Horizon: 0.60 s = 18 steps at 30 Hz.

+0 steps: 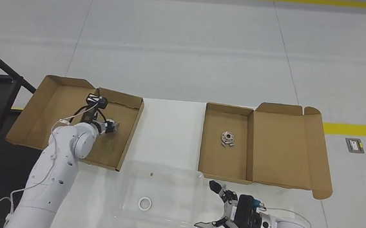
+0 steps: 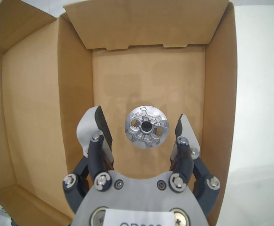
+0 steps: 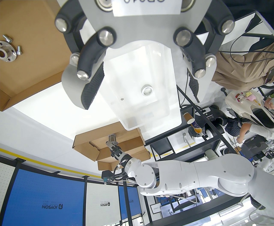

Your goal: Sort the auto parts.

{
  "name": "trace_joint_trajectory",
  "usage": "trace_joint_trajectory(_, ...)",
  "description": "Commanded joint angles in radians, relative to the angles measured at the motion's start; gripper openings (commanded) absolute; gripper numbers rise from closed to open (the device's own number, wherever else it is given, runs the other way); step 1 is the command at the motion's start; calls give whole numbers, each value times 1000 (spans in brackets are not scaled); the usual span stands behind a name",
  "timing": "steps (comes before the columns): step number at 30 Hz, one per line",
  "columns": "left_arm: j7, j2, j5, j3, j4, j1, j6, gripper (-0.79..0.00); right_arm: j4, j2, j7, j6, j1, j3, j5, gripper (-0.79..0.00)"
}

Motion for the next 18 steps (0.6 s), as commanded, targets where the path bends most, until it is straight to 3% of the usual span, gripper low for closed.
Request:
trace_joint_trajectory(1,-3,5,-5,-17,-43,16,-5,-89,0,0,0,0,0,0,0,0)
trace_joint_trajectory(5,-31,21,-38,-73,-212,87,-51,-58,0,0,0,0,0,0,0,0)
trace_joint_trajectory(11,-153,52,-126,-184,-607,291,-201,-49,0,0,0,0,0,0,0,0)
trace_joint_trajectory(18,-317,84,-263,-248,-910,493,-505,-3,0,0,0,0,0,0,0,0)
